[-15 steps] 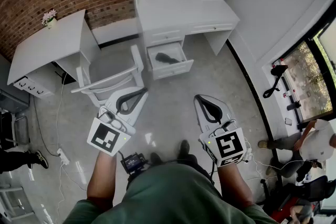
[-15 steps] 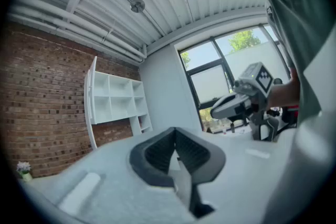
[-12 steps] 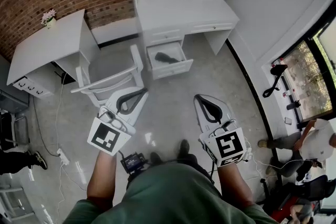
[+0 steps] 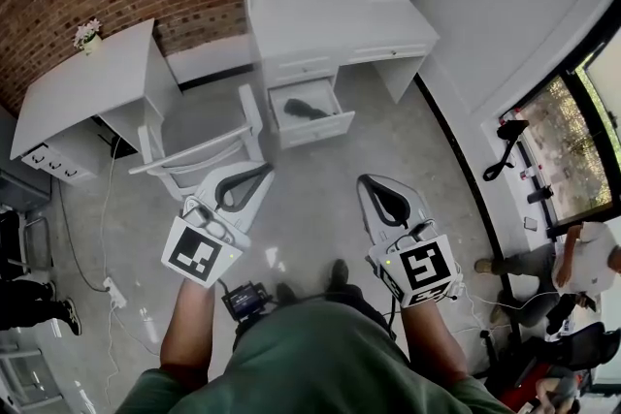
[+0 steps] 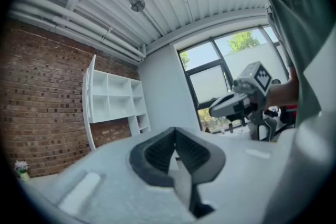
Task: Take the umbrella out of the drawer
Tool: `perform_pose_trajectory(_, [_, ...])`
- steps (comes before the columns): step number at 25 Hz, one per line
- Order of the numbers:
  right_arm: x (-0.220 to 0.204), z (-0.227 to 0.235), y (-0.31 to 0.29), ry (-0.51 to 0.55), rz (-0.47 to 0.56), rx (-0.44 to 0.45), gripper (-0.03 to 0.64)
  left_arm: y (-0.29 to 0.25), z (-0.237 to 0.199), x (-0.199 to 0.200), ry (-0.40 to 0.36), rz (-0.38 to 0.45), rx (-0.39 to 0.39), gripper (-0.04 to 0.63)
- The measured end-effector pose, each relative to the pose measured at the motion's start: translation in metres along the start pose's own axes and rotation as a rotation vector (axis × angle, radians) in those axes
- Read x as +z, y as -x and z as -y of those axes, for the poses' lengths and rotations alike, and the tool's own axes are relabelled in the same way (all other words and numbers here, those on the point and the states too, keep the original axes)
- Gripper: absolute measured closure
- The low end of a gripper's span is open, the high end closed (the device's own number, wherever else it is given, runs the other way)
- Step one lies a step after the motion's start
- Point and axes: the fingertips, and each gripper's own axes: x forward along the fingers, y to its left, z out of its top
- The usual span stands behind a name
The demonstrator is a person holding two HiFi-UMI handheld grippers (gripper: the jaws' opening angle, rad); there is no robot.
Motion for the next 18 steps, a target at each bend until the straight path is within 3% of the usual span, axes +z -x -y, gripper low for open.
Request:
perform_pose_trajectory(9, [-0.009, 0.038, -0.009, -0.022, 0.024, 0.02, 0.611, -0.033, 0.003, -0.01, -0.003, -0.024, -0.002, 0.592])
perform_pose_trajectory(18, [-0.025, 0.13, -0.039, -0.049, 0.038, 0.095, 0.609, -0.134, -0.011, -0.017, -0.009, -0.087, 0.036, 0.592])
